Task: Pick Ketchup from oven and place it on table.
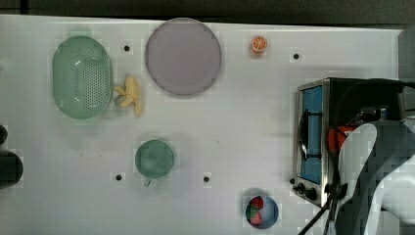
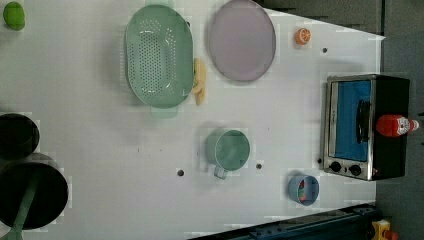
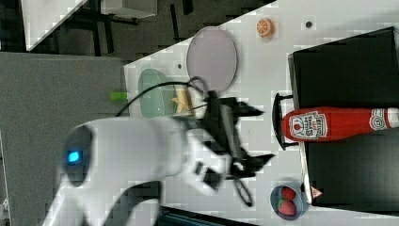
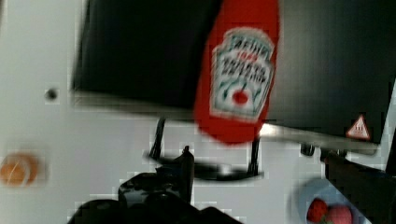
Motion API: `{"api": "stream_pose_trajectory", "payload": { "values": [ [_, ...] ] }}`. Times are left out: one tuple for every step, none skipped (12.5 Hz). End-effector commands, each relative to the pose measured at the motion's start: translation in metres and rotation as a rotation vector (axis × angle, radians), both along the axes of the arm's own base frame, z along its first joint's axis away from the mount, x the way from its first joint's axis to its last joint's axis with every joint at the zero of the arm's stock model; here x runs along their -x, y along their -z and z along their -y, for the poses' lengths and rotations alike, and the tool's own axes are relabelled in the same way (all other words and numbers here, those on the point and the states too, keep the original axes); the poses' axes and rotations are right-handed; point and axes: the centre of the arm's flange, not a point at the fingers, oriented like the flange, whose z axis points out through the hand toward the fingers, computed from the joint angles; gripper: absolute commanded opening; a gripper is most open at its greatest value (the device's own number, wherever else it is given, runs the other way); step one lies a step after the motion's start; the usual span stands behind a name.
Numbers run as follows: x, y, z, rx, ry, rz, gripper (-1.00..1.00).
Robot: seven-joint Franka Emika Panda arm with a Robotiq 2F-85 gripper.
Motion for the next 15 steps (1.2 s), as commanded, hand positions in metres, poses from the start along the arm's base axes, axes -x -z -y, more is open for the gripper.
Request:
{"api": "stream_pose_trajectory", "payload": {
  "values": [
    [0.002,-0.006,0.028,0.067,0.046,0.085,1.00],
    [0.000,0.010,0.036,0.064,0.070,0.088,1.00],
    [-0.002,0.026,0.042,0.052,0.094,0.086,1.00],
    [-0.003,0.041,0.044,0.031,0.115,0.076,1.00],
    [-0.002,0.055,0.046,0.010,0.133,0.062,1.00],
    [0.001,0.068,0.048,-0.005,0.148,0.045,1.00],
    [0.003,0.078,0.049,-0.015,0.158,0.035,1.00],
    [0.003,0.084,0.048,-0.019,0.164,0.042,1.00],
    [0.005,0.090,0.049,-0.017,0.170,0.047,1.00],
    [0.006,0.095,0.048,-0.014,0.178,0.064,1.00],
    [0.007,0.099,0.049,-0.005,0.181,0.077,1.00],
    [0.008,0.104,0.048,-0.001,0.182,0.079,1.00],
    [0.011,0.108,0.047,-0.005,0.184,0.073,1.00],
    [0.012,0.110,0.046,-0.009,0.184,0.067,0.69],
    [0.013,0.111,0.047,-0.010,0.187,0.066,0.44]
  ]
}}
